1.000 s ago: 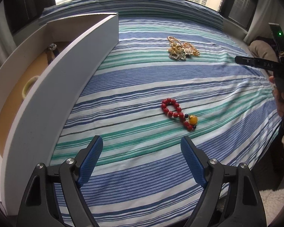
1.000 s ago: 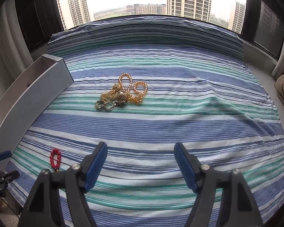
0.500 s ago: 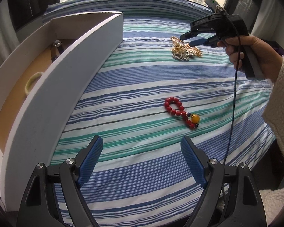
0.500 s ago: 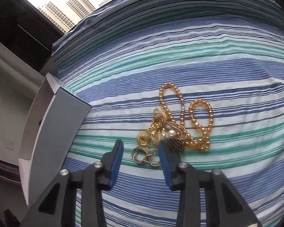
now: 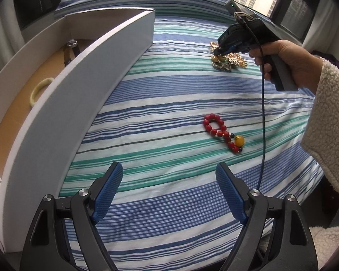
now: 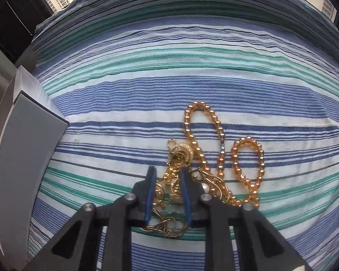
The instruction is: Organize jewelry
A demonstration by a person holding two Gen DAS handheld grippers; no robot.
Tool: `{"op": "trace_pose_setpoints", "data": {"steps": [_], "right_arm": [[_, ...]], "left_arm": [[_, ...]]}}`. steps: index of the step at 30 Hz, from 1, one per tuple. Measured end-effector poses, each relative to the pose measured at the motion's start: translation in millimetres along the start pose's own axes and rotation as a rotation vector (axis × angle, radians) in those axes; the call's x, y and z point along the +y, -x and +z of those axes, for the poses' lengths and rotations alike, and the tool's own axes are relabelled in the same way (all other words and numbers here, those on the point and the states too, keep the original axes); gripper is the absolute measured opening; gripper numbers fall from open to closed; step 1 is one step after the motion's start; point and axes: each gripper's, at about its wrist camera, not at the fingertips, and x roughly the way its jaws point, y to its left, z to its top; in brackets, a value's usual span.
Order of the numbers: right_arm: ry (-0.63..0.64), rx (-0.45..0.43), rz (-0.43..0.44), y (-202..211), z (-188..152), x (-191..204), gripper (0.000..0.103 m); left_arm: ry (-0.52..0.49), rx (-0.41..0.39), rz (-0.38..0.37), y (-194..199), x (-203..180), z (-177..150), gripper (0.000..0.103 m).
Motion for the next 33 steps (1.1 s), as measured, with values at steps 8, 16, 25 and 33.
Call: {"op": "trace_pose_setpoints", "data": {"steps": [8,16,25,33], "right_arm": [[-0.062,-0.152,0.172,56,-9,-17,0.004],[0.009,-0.245,0.29,144,-27,-11,0.004],[0.076,-0.297,0.352,223,-76,-16,0.004],[0.036,-0.117,0.326,172,-151,-41,0.004]], "left_arm": [[0.0,0.013,0.004,-5,1,-2,0.085],[-0.008,0.015,-0.001,-6,-3,-1,0.085],[0.015,0.023,-0.01,-6,3,-3,0.085],[0.005,0.05,-0.044,-14,-6,-5,0.085]]}}
